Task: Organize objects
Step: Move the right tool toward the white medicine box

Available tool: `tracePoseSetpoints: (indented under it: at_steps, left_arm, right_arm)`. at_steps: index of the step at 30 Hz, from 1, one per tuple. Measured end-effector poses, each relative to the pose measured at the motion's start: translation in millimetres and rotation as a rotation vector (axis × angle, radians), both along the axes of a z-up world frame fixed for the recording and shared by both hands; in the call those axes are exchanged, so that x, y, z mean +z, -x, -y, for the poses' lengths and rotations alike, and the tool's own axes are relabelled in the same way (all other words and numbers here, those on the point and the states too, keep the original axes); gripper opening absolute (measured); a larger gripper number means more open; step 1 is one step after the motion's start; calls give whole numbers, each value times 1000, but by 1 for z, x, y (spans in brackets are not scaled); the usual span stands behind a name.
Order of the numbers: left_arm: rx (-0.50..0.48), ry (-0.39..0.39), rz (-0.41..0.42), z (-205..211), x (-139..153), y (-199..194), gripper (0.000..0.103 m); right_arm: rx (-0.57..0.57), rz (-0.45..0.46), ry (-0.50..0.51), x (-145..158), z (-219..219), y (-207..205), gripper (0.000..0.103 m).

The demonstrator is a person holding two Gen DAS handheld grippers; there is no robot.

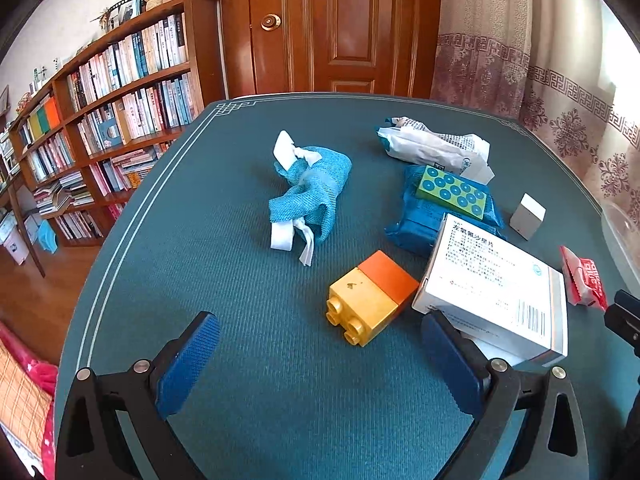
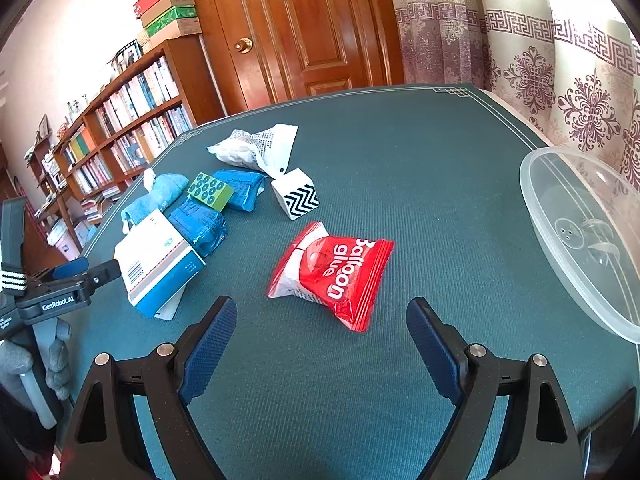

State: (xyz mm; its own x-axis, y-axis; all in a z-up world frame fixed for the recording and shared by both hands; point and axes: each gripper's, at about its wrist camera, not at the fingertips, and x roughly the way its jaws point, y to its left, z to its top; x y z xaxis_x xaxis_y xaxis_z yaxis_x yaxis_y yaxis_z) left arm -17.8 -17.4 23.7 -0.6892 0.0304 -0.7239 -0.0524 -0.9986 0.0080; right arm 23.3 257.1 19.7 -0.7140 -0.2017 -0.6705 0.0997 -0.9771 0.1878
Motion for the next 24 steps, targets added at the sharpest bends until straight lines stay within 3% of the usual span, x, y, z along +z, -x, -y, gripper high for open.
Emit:
tracePoseSetpoints:
  at_steps: [11,18,24]
  left_arm:
    - [-46,-2,-44,-37,13,14,103]
    - [-54,38,-61,-41,14,13,103]
    - [-26,43,-36,-25,7,10,103]
  right_arm:
    - [-5,-4,-14,1,2,-2,88]
    - [-18,-58,-24,13,3,-9,88]
    - [82,-95,26,29,26,-14,88]
